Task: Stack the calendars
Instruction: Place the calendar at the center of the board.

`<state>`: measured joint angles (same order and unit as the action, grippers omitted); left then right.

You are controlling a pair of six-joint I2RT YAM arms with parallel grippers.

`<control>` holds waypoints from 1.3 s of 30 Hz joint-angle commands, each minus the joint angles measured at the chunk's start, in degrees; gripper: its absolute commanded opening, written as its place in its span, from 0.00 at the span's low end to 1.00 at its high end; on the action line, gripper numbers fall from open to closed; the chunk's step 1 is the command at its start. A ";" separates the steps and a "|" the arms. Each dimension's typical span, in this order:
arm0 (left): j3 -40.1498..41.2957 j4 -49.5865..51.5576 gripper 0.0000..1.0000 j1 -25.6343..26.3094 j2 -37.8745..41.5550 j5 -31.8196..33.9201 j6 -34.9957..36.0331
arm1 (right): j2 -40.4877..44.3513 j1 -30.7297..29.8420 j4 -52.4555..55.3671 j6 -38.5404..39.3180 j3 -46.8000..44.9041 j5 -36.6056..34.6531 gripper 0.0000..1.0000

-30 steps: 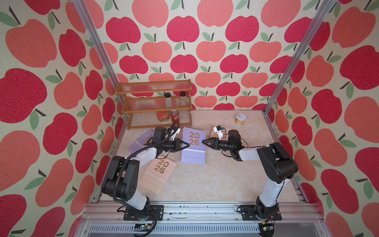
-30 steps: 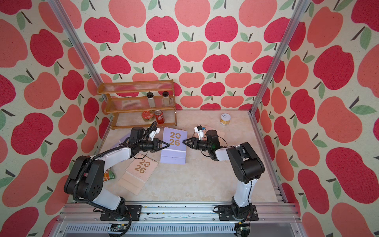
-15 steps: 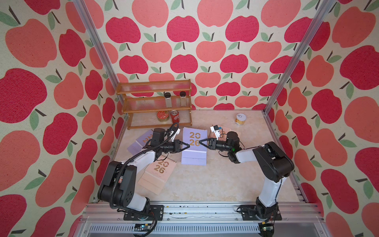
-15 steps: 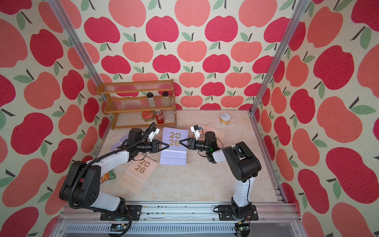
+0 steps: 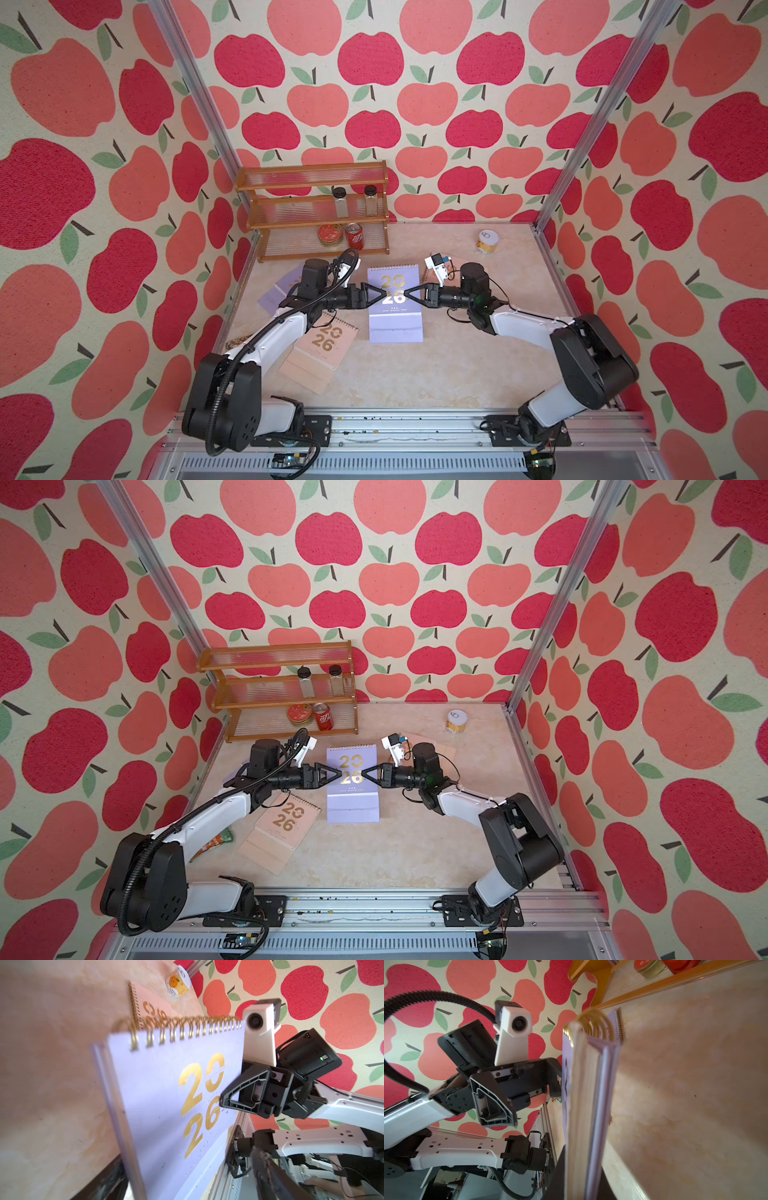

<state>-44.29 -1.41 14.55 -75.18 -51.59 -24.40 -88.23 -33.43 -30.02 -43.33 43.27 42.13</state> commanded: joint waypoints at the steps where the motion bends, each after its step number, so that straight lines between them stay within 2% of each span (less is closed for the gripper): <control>1: -1.76 4.08 0.92 -1.93 3.71 6.92 2.87 | 4.31 0.06 22.72 9.63 1.56 -5.33 0.00; 4: -1.93 6.07 0.95 -3.14 6.68 13.07 3.56 | 5.75 0.04 26.78 9.42 -0.05 -6.24 0.00; 8: -2.85 8.31 0.98 -3.69 9.20 19.21 4.45 | 5.50 -0.22 26.06 6.65 -4.38 -7.73 0.00; 15: -3.75 9.54 1.00 -3.98 10.32 20.93 5.29 | 3.12 -0.84 24.24 4.22 -8.00 -11.13 0.00; 20: -4.28 10.00 1.00 -3.90 10.31 20.82 5.23 | 0.00 -1.02 27.13 4.94 -7.51 -13.96 0.00; 29: -4.47 11.14 1.00 -3.98 10.76 22.53 5.32 | -0.28 -0.95 33.02 6.95 -5.76 -19.96 0.44; 34: -4.85 11.86 1.00 -3.95 10.60 23.13 5.33 | 0.96 -0.83 40.69 9.86 -2.26 -23.81 0.61; 35: -4.88 11.83 1.00 -4.00 10.52 23.28 5.40 | 1.84 -0.54 42.88 10.67 -1.61 -25.32 0.68; 39: -5.27 11.61 1.00 -3.63 9.44 23.69 5.59 | 7.23 4.56 48.27 13.76 -1.00 -28.80 0.86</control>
<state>-47.64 9.04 10.90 -65.28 -28.93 -19.77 -85.19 -32.40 10.59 -33.28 40.80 18.39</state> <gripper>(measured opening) 0.993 0.829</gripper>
